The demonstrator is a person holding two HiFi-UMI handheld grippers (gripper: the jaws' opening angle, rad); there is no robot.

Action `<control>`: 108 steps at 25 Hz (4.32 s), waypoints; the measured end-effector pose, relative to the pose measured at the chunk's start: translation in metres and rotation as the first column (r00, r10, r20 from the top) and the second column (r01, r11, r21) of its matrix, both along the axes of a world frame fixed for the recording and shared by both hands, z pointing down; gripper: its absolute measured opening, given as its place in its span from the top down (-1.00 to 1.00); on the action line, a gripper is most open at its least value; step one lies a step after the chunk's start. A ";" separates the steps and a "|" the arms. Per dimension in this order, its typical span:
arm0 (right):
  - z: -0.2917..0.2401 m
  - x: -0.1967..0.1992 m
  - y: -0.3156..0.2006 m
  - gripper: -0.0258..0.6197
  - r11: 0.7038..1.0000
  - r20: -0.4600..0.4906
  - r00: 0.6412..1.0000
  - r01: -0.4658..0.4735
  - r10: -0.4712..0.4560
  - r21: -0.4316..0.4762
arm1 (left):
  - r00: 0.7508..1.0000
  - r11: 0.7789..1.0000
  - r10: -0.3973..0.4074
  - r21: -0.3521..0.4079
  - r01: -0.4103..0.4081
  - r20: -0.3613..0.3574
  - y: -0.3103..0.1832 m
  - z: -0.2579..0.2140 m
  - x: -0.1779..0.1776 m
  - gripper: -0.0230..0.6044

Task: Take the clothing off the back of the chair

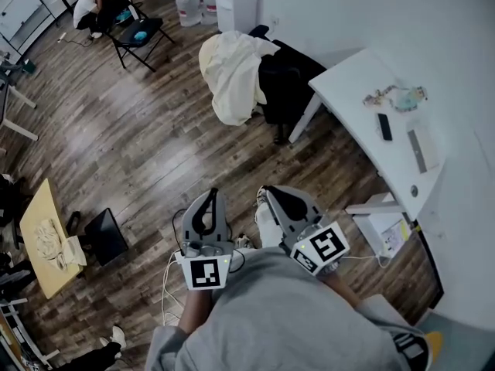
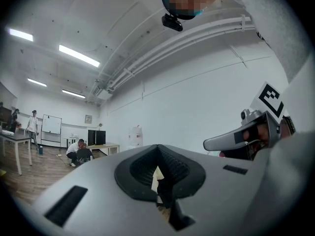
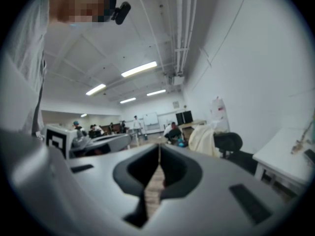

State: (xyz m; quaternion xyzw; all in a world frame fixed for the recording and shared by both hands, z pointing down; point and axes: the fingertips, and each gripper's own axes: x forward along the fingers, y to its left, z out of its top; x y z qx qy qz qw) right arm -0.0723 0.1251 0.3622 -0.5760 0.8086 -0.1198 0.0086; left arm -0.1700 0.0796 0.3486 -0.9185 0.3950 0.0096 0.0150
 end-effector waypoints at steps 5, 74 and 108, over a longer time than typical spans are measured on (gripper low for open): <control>-0.003 0.012 -0.035 0.82 1.000 0.008 1.000 0.016 -0.016 0.011 | 1.000 1.000 -0.002 0.013 0.002 0.021 -0.028 -0.001 0.010 0.82; 0.004 0.142 -0.296 0.81 0.975 0.001 0.976 -0.216 0.216 -0.043 | 0.932 0.946 0.322 -0.026 -0.322 0.167 -0.319 0.033 0.173 0.30; 0.030 0.151 -0.306 0.82 0.861 -0.050 0.872 -0.490 0.488 -0.140 | 0.783 0.851 0.526 -0.215 -0.480 0.333 -0.372 0.130 0.214 -0.05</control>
